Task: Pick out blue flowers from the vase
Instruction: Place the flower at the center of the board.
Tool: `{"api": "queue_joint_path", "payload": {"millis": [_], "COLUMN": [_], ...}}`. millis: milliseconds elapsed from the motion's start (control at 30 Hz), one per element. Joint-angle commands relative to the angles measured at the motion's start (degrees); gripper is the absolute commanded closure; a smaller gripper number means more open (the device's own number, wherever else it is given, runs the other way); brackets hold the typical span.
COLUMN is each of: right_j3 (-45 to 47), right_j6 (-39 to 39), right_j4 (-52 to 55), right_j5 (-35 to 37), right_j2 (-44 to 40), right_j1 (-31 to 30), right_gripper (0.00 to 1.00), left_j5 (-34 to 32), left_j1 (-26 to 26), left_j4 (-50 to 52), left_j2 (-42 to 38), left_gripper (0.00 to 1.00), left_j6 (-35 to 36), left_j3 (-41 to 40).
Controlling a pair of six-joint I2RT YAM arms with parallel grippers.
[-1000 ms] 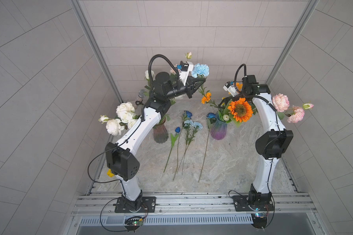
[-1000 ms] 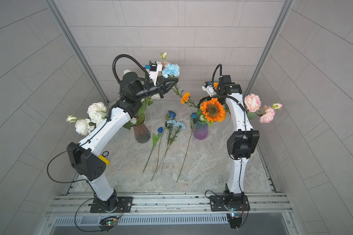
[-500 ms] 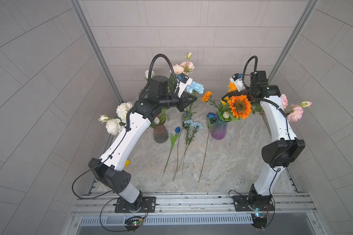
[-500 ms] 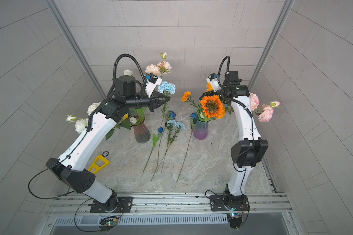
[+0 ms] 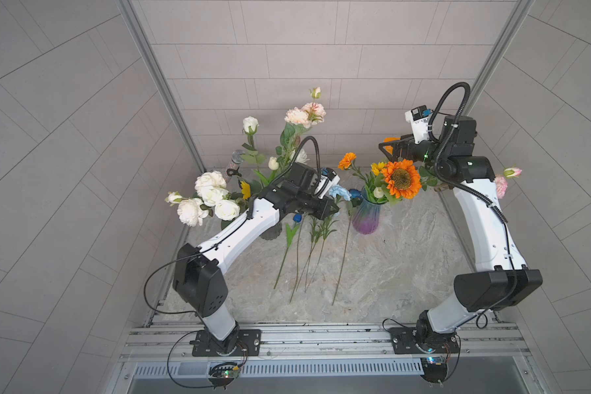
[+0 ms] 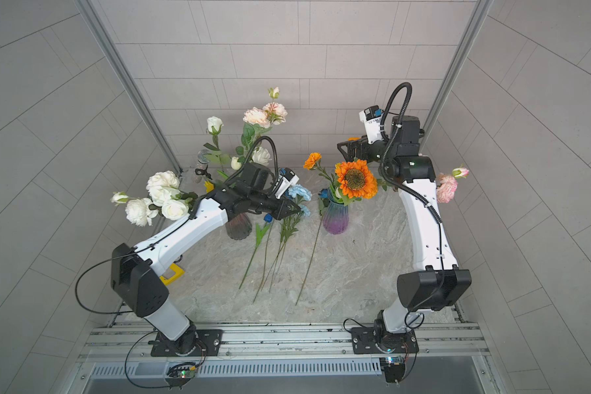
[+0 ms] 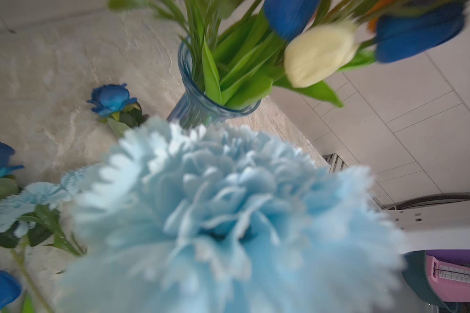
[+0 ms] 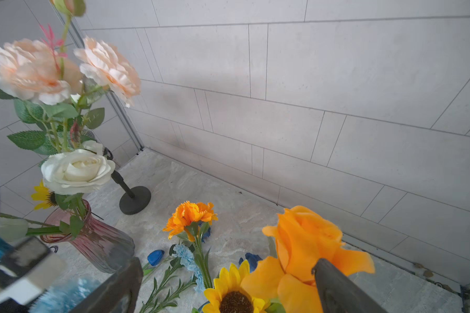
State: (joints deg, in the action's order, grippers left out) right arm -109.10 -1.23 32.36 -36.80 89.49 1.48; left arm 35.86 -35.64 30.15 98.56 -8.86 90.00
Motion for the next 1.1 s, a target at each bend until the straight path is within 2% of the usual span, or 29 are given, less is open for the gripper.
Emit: {"api": "queue_joint_path", "payload": {"millis": [0, 233, 533, 633, 667, 767, 833, 900, 1067], "right_j3": [0.36, 4.49, 10.78, 11.51, 12.32, 17.27, 20.23, 22.88, 27.55], "right_j6": [-1.38, -0.52, 1.23, 1.42, 1.14, -0.13, -1.51, -3.15, -5.38], "right_j4": [-4.71, -5.49, -4.84, -2.53, -1.8, -1.8, -1.81, -1.88, -2.25], "right_j5": [1.99, 5.98, 12.66, 15.35, 16.75, 22.48, 26.36, 28.81, 33.32], "right_j2": [-3.4, -10.71, -21.16, -23.82, -24.9, -28.65, -30.86, -33.44, -40.41], "right_j1": [-1.12, -1.77, -1.69, -1.7, -1.69, -1.74, -1.73, -1.76, -1.8], "right_gripper": [0.01, 0.01, 0.01, 0.01, 0.01, 0.01, 0.01, 0.01, 0.01], "left_j5": [-2.2, -6.52, -7.93, -8.55, -8.48, -9.18, -9.42, -9.32, -9.77], "left_j1": [0.11, -0.04, 0.03, 0.13, 0.11, 0.22, 0.17, 0.25, 0.21], "left_j4": [-0.2, -3.75, -3.64, -2.03, -1.55, -1.34, -2.23, -2.06, -3.27], "left_j2": [5.76, 14.9, 26.69, 29.24, 29.85, 29.34, 27.96, 26.32, 19.38], "left_gripper": [1.0, 1.0, 0.98, 0.89, 0.84, 0.54, 0.4, 0.36, 0.36], "left_j6": [-4.97, -7.94, -8.52, -7.8, -7.4, -6.08, -5.39, -4.58, -3.82], "left_j3": [1.65, 4.42, 14.87, 17.46, 17.9, 17.26, 16.07, 15.66, 12.91]}}
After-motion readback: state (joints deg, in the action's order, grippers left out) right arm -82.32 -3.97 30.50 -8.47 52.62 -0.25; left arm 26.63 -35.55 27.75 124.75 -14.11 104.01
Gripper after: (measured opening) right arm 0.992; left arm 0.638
